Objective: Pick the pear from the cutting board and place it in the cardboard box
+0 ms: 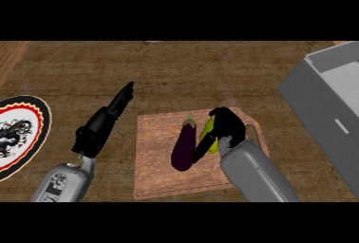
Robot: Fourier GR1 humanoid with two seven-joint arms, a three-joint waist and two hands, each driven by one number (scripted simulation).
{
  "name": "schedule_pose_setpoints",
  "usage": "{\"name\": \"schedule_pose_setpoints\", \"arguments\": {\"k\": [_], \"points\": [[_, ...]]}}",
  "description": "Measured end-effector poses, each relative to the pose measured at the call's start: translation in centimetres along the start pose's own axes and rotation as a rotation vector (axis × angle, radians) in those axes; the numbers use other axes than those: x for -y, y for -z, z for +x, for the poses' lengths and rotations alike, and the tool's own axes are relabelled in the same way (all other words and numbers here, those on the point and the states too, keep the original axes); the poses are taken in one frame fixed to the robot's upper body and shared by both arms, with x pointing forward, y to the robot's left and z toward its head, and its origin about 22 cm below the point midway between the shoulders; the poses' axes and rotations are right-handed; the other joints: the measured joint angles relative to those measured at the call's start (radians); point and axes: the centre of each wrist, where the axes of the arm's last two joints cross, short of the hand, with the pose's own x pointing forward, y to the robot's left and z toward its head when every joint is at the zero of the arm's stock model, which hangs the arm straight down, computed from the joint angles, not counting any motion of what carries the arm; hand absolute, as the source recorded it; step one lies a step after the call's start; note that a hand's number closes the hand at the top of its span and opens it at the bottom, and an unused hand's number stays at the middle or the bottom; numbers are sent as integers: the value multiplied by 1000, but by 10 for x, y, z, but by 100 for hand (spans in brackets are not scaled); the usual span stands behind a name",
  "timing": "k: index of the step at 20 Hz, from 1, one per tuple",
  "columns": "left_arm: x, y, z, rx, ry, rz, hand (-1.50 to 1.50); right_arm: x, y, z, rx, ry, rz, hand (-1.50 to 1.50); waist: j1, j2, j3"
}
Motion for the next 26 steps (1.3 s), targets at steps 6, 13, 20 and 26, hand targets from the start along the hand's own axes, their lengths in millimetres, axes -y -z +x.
{"name": "schedule_pose_setpoints", "arguments": {"k": [6, 13, 20, 26], "points": [[0, -5, -1, 3, 2, -3, 0, -7, 5, 0, 2, -55, -47, 150, 2, -3, -5], [-2, -7, -3, -5, 0, 13, 0, 3, 5, -25, 184, -197, -139, 150, -13, -5, 1], [-9, -14, -11, -47, -8, 51, 0, 27, -17, -67, 685, -509, -212, 150, -66, -28, 9], [-19, -22, -19, -73, -4, 103, 0, 84, -35, -111, 994, -597, -317, 150, -125, -28, 12]]}}
